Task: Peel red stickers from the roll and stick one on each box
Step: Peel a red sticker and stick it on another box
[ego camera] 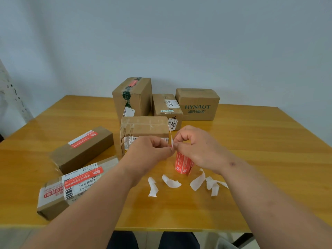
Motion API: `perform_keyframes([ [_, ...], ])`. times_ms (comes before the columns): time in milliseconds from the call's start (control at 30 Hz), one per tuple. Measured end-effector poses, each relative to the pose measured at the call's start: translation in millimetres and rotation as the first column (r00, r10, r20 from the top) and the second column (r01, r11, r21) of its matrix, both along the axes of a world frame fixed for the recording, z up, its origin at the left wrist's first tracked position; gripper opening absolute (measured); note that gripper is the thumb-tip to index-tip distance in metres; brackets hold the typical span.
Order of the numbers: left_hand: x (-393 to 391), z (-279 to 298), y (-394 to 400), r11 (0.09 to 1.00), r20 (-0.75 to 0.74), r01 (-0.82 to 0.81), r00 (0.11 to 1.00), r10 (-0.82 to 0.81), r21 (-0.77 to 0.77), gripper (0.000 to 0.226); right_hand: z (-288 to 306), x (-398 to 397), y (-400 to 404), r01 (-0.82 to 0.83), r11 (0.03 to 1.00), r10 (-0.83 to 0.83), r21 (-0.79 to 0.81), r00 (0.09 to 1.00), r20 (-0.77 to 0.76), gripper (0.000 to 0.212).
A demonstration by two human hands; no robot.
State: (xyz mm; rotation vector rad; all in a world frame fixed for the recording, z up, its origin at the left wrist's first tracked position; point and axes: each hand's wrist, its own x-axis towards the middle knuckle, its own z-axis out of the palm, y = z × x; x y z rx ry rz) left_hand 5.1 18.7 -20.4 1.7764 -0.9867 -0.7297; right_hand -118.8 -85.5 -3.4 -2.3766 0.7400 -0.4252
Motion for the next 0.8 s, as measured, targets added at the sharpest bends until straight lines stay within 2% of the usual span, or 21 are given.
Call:
perform_keyframes([
  [167, 1.2, 4.3, 0.4, 0.998, 0.047, -0.048, 0.998, 0.046, 0.05, 0.011, -0.4, 4.5, 3.4, -0.008, 0.998, 0.006, -0.069, 1.0, -0.026, 0.018],
  [433, 5.1, 5.9, 3.2, 0.99, 0.097, -0.094, 0.992, 0.084, 0.106, 0.015, -1.3, 6.0, 3.9, -0.002, 0.994, -0.005, -0.107, 0.998, -0.066, 0.018],
  [600, 24.8, 3.9, 3.0, 0.966, 0.128, -0.188, 0.978, 0.167, 0.176, 0.017, -1.5, -1.1, -4.4, 0.064, 0.973, -0.106, -0.22, 0.978, -0.182, 0.014],
  [700, 37.5, 2.6, 7.0, 0.956, 0.09, -0.262, 0.963, 0.252, 0.132, 0.014, -1.9, -3.3, -7.1, 0.125, 0.951, -0.192, -0.283, 0.956, -0.223, 0.018],
  [800, 45.5, 3.8, 11.1, 0.927, 0.102, -0.375, 0.923, 0.371, 0.019, 0.016, -0.3, -2.4, -4.8, 0.104, 0.934, -0.214, -0.342, 0.929, -0.302, 0.023],
])
